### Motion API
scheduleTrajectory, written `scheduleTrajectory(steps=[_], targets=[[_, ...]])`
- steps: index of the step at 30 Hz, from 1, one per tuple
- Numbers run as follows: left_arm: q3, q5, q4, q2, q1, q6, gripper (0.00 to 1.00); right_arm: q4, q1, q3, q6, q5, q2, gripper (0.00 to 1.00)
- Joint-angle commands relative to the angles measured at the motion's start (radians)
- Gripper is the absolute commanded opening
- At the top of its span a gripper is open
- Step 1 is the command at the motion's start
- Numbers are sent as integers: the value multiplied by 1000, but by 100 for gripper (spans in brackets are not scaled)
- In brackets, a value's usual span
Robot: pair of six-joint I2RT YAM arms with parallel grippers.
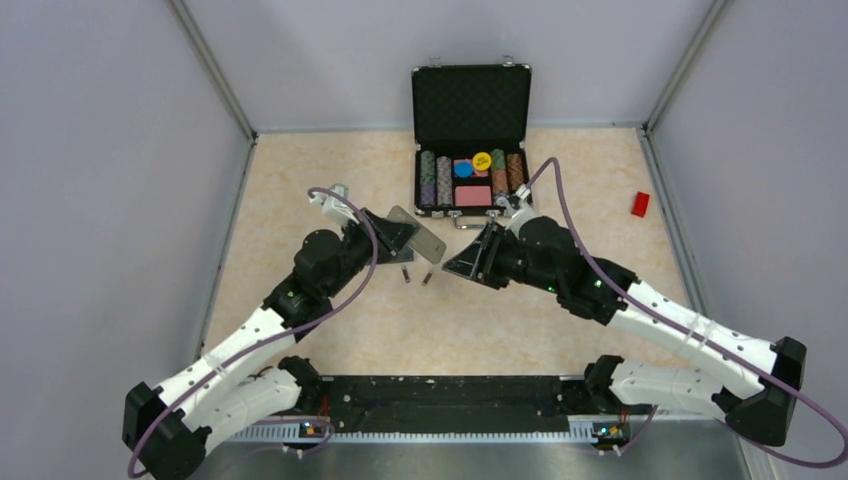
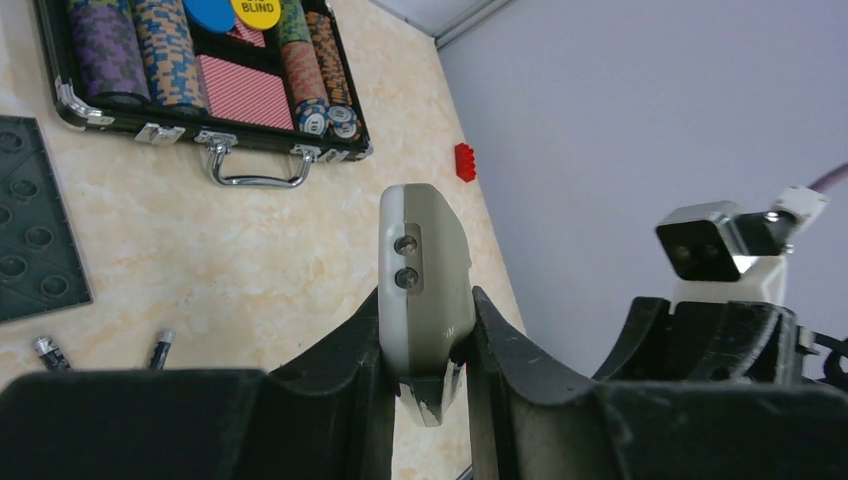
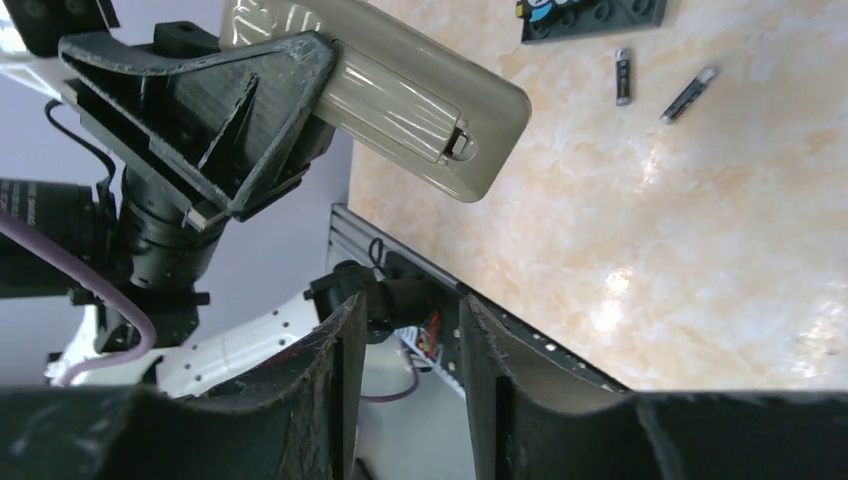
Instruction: Load the batteries into the remote control
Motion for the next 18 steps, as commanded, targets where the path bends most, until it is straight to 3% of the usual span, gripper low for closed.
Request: scheduleTrajectory(steps=[1,8,13,18], targets=[[-16,-8,195,-39,3,-2,0,167,-5,6,150,-39,19,37],[-38,38,211,-67,3,14,0,229,-4,-38,208,-2,14,31],[-57,92,242,-87,3,28,0,233,-4,-48,209,2,3,43],[-62,162,254,-102,3,57,0,266,-4,-70,215,2,-28,45]])
